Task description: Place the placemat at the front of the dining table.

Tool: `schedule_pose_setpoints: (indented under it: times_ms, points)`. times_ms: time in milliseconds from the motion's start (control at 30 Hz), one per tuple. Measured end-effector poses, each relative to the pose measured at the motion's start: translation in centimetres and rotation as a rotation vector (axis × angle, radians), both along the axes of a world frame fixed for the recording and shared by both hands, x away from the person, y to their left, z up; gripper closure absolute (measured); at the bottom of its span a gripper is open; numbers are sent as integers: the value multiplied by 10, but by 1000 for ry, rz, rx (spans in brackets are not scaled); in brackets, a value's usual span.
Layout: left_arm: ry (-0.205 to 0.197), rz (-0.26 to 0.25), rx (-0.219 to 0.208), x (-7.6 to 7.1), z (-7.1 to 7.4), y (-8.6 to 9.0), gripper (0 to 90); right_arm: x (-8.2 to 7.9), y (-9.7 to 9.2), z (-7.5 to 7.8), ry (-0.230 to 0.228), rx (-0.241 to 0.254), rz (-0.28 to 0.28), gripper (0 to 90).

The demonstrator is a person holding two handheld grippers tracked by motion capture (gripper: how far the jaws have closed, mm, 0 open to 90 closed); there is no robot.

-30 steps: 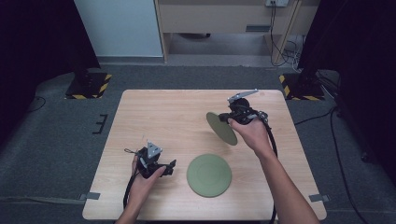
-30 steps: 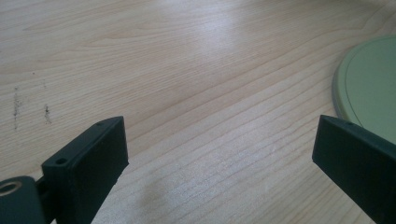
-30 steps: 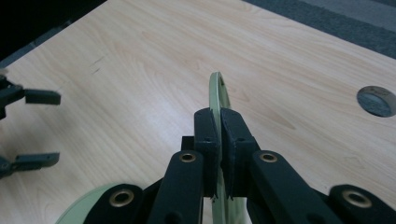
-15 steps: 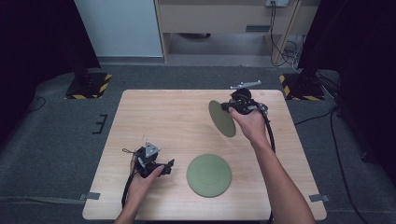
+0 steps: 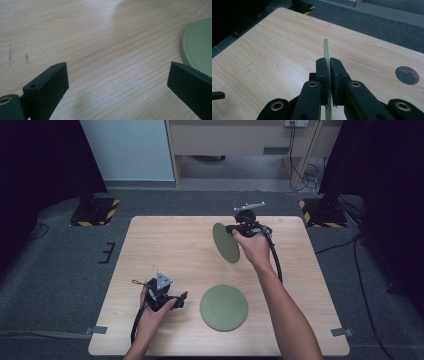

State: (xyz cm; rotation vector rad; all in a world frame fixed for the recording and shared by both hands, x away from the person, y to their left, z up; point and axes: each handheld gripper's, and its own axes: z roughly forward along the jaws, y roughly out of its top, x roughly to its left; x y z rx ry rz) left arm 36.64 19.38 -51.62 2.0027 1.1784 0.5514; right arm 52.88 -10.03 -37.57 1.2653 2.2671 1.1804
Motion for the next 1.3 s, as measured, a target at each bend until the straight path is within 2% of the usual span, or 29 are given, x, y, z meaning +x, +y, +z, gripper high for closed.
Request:
schedule_pose_setpoints:
  times_ms: [300,433,567,700,833,967,1100,1300]
  points:
    - [0,8,-10,0,0,2,29,8,23,-1,-1,5,13,863]
    - [3,9,-11,0,0,2,29,10,34,-2,5,35,23,863]
    - [5,11,-11,0,-1,3,29,16,37,-9,27,65,13,863]
    - [7,13,-10,1,-1,4,29,23,28,-21,52,71,-28,863]
    - [10,11,-4,1,-2,3,30,28,7,-29,65,92,-82,863]
    - [14,10,-1,1,-3,1,30,32,-9,-37,79,76,-117,863]
    - [17,11,-2,1,-4,2,29,35,-21,-47,89,85,-145,863]
    - [21,25,-9,2,-4,7,30,37,-38,-65,109,51,-182,862]
